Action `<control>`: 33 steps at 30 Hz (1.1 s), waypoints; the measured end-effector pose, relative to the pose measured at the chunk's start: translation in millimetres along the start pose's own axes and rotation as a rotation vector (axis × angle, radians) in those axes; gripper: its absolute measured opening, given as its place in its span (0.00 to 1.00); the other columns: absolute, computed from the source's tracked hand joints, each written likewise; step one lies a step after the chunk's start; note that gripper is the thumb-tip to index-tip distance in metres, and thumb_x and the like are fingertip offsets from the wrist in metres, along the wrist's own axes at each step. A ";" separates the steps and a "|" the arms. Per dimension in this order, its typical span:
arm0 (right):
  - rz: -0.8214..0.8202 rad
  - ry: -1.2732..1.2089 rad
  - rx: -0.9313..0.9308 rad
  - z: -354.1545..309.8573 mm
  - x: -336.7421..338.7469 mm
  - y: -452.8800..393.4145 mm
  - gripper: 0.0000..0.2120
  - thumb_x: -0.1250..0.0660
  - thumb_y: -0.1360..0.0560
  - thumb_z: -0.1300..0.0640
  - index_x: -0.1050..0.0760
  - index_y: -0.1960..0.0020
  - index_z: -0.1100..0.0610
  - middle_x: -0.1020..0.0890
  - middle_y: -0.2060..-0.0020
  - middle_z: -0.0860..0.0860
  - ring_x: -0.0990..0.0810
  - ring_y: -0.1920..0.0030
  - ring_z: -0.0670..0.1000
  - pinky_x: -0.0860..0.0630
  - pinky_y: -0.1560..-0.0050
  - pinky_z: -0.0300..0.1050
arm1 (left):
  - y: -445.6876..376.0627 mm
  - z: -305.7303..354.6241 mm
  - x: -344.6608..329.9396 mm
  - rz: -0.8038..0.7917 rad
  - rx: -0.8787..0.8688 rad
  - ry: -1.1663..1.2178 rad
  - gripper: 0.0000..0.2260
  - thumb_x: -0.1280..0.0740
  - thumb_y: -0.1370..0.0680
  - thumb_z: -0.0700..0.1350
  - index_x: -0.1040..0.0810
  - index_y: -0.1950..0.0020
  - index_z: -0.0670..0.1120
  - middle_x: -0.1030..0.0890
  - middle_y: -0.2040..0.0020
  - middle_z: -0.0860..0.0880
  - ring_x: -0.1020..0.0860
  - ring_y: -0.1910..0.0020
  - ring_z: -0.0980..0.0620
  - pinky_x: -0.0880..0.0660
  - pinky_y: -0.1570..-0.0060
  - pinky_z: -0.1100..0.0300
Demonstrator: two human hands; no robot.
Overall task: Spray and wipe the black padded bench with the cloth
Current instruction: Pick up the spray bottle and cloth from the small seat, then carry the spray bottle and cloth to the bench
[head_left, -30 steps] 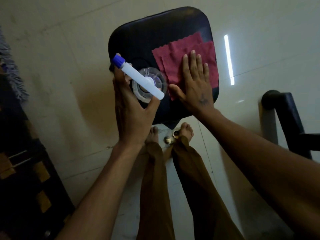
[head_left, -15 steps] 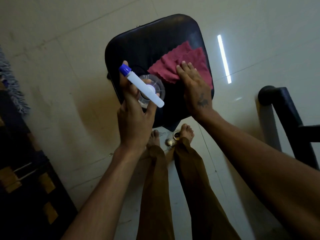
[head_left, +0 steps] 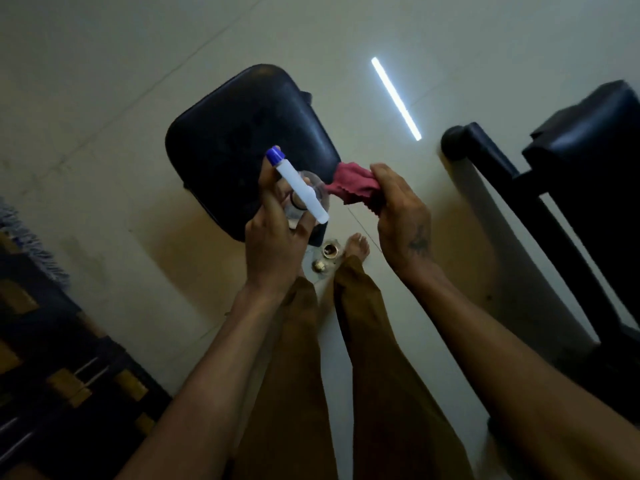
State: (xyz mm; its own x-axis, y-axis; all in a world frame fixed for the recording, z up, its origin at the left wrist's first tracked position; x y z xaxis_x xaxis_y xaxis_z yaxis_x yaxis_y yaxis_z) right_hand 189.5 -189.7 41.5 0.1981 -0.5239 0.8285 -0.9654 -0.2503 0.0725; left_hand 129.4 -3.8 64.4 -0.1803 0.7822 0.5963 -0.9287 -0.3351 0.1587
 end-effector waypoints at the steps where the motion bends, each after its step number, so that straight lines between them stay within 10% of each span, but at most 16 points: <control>1: 0.042 -0.015 -0.038 3.9 21.7 8.7 0.18 0.33 0.18 0.64 0.27 0.29 0.62 0.19 0.37 0.60 0.18 0.42 0.57 0.18 0.44 0.48 | 1.6 18.4 -4.7 -0.061 -0.017 -0.015 0.36 0.29 0.21 0.46 0.46 0.20 0.45 0.24 0.31 0.38 0.23 0.36 0.45 0.21 0.39 0.45; 12: 0.540 -0.114 -0.417 127.9 265.2 146.6 0.19 0.42 0.16 0.54 0.28 0.27 0.60 0.18 0.38 0.59 0.18 0.41 0.58 0.23 0.42 0.46 | 74.2 237.4 -124.8 -0.530 -0.329 -0.144 0.35 0.29 0.22 0.37 0.44 0.20 0.41 0.18 0.40 0.44 0.18 0.45 0.41 0.21 0.45 0.42; 24: 0.658 -0.054 -0.725 354.8 404.1 295.5 0.19 0.42 0.17 0.56 0.25 0.29 0.60 0.18 0.38 0.60 0.17 0.43 0.62 0.27 0.48 0.45 | 190.6 411.9 -335.3 -0.692 -0.617 -0.184 0.34 0.33 0.21 0.35 0.47 0.19 0.41 0.18 0.38 0.42 0.18 0.41 0.41 0.20 0.42 0.44; 29: 0.646 -0.014 -0.838 460.0 434.2 331.1 0.18 0.39 0.16 0.61 0.27 0.27 0.60 0.20 0.34 0.59 0.19 0.39 0.62 0.26 0.45 0.45 | 212.1 447.3 -440.6 -0.780 -0.638 -0.164 0.35 0.34 0.19 0.38 0.51 0.18 0.48 0.17 0.45 0.43 0.17 0.52 0.43 0.24 0.58 0.64; 33: 0.621 0.025 -0.912 550.8 453.0 339.8 0.19 0.37 0.17 0.62 0.28 0.27 0.61 0.20 0.34 0.60 0.19 0.39 0.62 0.25 0.44 0.44 | 223.4 467.5 -539.5 -0.882 -0.682 -0.163 0.36 0.33 0.19 0.41 0.53 0.18 0.50 0.17 0.44 0.43 0.17 0.50 0.43 0.22 0.53 0.57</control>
State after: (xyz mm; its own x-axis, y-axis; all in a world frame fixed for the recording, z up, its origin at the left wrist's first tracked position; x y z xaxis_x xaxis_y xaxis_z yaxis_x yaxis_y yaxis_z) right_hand 44.5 -960.5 135.6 -0.3582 -0.3313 0.8729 -0.6606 0.7506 0.0138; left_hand 170.7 -746.1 146.0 0.6251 0.5086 0.5920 -0.7023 0.6975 0.1423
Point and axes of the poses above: each hand's wrist, its own y-axis away from the middle knuckle, its own x-axis out of the back of the hand, z = x × y, the point moved 9 cm from there along -y, towards the middle knuckle
